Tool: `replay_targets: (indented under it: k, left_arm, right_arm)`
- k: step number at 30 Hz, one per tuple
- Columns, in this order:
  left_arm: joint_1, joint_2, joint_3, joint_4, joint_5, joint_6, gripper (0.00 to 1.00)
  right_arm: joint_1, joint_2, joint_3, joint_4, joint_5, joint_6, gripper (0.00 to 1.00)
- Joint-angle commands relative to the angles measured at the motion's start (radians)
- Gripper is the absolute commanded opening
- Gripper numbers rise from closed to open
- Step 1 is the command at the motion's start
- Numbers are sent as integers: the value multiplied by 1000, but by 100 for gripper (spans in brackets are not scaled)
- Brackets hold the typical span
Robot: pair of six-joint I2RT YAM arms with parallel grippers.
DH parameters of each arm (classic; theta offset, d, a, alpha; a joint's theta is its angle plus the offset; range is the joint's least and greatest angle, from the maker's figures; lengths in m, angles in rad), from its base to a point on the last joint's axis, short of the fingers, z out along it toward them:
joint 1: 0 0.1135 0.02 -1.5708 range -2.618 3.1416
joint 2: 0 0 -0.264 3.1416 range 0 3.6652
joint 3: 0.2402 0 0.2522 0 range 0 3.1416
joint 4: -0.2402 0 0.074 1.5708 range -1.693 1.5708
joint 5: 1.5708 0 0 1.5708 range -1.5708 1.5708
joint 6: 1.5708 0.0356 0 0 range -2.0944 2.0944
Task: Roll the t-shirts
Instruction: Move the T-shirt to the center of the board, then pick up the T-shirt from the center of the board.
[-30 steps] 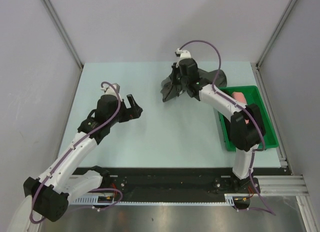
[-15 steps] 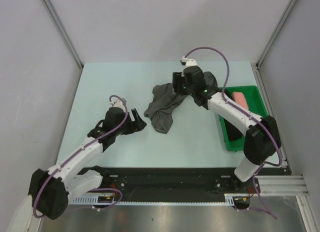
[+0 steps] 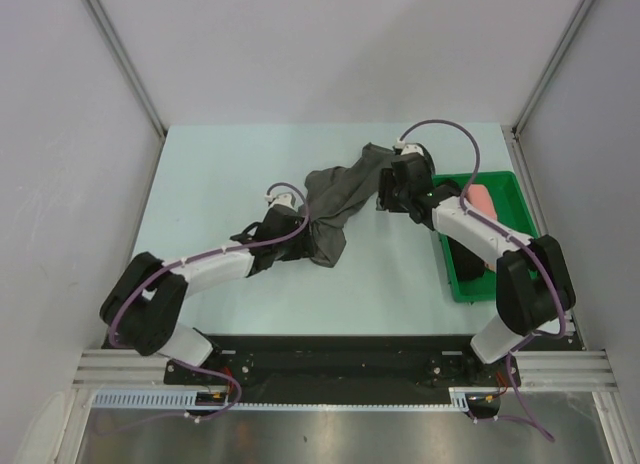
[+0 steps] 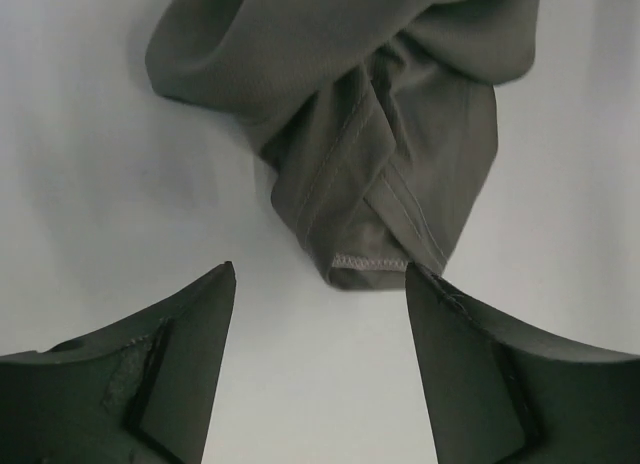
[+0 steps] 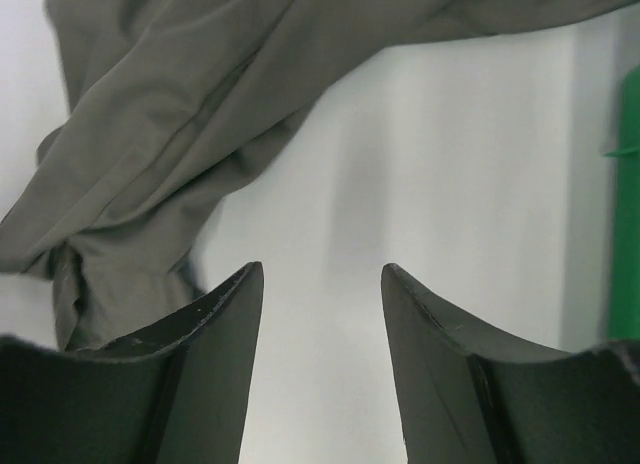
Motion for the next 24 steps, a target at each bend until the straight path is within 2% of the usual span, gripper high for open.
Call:
replay_targets:
  k: [1,5,9,10,14,16,20,24]
  left_arm:
    - [-5,95,92,62,-90,2,68]
    - [-7,159,109,67,-108,-4,65]
    - [-7,164,108,57,-168,-17,53]
    - [-7,159,96,59,-173,-23,44]
    - [-7,123,59,56,-193,-40,26]
    - [-7,91,41,63,-188,-47,20]
    - [-7,35,-18,68,-182,-72,15]
    - [-7,-6,-56,68,-168,-92,12]
  right_arm:
    - [93,-48,-13,23,32,28,56]
    - [148,-24,-30,60,21,63,54]
    - [224,18,-31,86,20,92,52]
    - [258,29,-31,94,23,103,52]
    - [344,81,-33,138,46,121,51]
    - [373,114,-33,160,40,127,51]
    - [433,173,-33,226,47,130,53]
    - [435,210,-33,230,46,140,57]
